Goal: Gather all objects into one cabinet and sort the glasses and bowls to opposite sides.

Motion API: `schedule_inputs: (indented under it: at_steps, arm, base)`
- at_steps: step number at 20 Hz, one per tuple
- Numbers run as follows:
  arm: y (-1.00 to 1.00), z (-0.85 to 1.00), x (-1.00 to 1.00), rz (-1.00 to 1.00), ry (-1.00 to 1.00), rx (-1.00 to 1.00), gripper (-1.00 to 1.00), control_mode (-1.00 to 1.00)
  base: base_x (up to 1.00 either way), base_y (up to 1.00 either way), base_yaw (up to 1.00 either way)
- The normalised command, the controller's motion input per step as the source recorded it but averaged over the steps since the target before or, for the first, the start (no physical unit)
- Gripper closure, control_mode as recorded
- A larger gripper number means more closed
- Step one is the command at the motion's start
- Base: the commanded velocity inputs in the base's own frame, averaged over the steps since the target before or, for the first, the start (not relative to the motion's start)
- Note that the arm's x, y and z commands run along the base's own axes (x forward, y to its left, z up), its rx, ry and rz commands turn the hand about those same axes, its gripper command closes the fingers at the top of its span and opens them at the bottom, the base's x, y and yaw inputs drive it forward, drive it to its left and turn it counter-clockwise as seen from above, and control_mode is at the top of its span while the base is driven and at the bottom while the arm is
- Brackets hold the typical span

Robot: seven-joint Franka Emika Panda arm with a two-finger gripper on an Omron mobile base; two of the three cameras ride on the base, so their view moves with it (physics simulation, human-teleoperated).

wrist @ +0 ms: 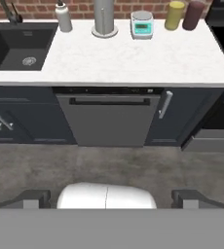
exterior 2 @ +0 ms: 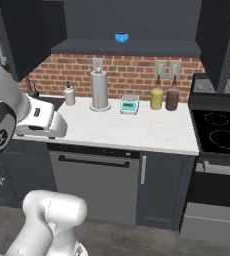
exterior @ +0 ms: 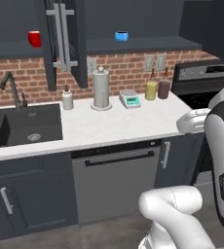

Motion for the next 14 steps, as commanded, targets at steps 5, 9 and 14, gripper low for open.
schedule_inputs:
  at_steps: [5, 9, 14]
  arm:
    - [0.0, 0.0, 0.0, 0.0, 0.0, 0.0, -1.0, 1.0]
    - [0.0, 0.0, 0.0, 0.0, 0.0, 0.0, -1.0, 1.0]
    - [0.0, 0.0, 0.0, 0.0, 0.0, 0.0, -1.0, 1.0]
  base:
    - [0.78, -0.35, 0.01]
    - [0.56, -0.26, 0.0]
    - [0.44, -0.11, 0.0]
